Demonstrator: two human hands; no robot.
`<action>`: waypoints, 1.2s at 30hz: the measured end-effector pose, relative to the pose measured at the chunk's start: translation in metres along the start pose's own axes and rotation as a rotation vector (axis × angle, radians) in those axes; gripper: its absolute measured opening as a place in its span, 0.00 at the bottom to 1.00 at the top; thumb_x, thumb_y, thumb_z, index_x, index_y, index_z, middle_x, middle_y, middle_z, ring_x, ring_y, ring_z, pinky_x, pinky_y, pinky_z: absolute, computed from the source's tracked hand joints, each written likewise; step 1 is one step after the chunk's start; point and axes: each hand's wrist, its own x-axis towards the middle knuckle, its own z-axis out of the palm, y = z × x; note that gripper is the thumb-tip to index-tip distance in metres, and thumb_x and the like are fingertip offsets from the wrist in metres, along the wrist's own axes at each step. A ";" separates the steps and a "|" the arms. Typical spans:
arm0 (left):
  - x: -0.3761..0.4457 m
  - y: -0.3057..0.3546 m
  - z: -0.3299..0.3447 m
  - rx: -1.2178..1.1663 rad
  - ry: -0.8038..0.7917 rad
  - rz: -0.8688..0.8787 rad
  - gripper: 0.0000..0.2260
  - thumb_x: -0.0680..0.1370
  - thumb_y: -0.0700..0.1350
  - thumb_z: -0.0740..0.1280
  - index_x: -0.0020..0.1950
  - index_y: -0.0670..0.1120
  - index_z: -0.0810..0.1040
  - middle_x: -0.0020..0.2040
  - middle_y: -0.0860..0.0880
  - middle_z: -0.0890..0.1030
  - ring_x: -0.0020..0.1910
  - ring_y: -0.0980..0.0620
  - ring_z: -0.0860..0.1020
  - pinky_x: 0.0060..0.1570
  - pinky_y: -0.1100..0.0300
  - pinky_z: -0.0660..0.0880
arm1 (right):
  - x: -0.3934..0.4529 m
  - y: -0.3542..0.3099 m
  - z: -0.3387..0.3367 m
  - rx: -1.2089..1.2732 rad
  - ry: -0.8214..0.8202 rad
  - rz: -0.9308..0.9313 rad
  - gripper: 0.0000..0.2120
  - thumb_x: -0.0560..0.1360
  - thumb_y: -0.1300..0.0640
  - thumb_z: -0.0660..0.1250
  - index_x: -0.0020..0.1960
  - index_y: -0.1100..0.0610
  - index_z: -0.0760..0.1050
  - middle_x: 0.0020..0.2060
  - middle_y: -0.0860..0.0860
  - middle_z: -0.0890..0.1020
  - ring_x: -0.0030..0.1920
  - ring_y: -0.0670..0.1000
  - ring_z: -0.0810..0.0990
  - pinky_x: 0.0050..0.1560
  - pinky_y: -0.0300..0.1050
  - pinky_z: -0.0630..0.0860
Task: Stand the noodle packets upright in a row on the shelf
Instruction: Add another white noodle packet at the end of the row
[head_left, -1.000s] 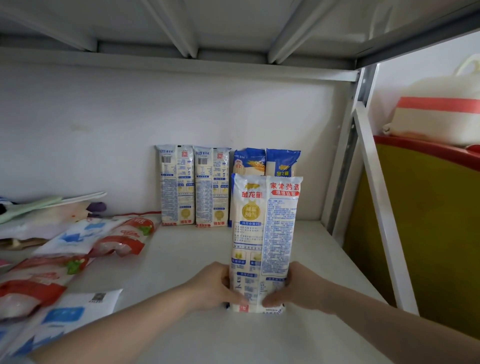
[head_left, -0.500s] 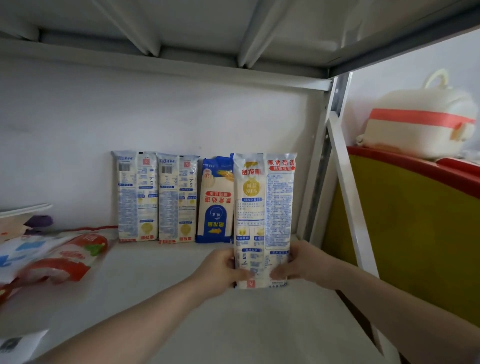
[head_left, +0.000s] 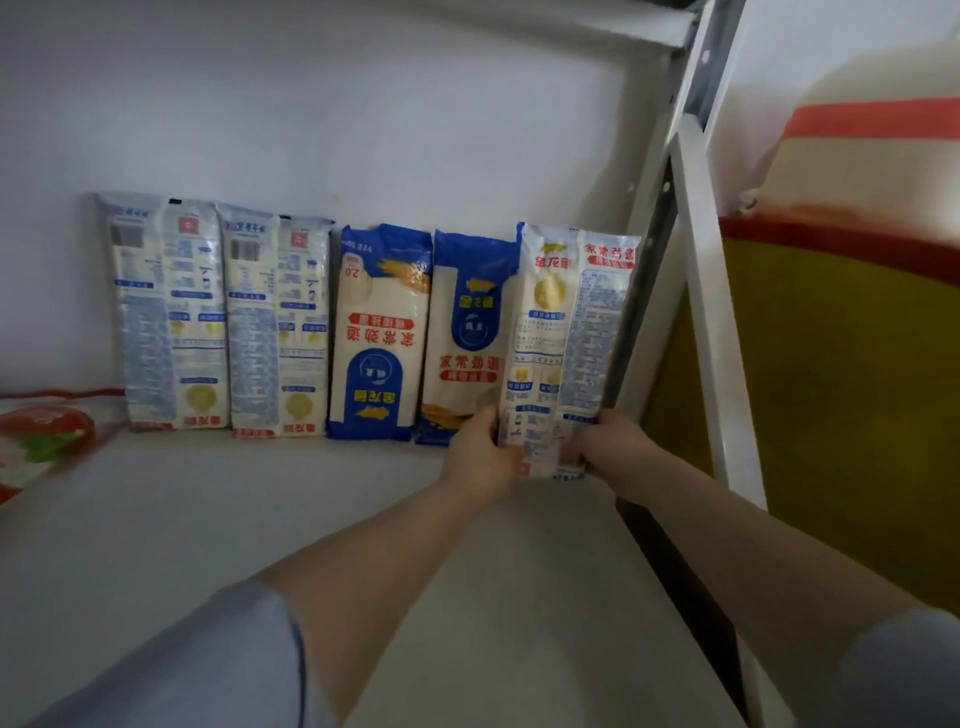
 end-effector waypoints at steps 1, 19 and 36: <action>0.005 -0.002 0.005 -0.002 0.015 0.010 0.19 0.76 0.37 0.66 0.66 0.48 0.72 0.62 0.49 0.78 0.62 0.49 0.75 0.55 0.58 0.74 | 0.008 0.001 0.002 0.011 0.045 -0.005 0.15 0.73 0.70 0.64 0.58 0.60 0.75 0.58 0.56 0.79 0.59 0.58 0.77 0.63 0.59 0.73; 0.050 -0.032 0.044 0.185 0.357 0.044 0.15 0.77 0.43 0.66 0.64 0.49 0.77 0.57 0.49 0.81 0.55 0.50 0.79 0.54 0.55 0.77 | 0.081 0.006 0.024 0.190 0.327 0.045 0.15 0.77 0.65 0.62 0.63 0.62 0.73 0.61 0.58 0.78 0.60 0.58 0.76 0.55 0.45 0.73; 0.046 -0.026 0.043 0.366 0.452 -0.168 0.08 0.78 0.49 0.64 0.51 0.50 0.82 0.49 0.48 0.83 0.47 0.48 0.79 0.37 0.60 0.69 | 0.087 0.022 0.040 0.198 0.402 0.023 0.18 0.76 0.62 0.62 0.66 0.60 0.71 0.63 0.57 0.77 0.62 0.57 0.75 0.57 0.47 0.73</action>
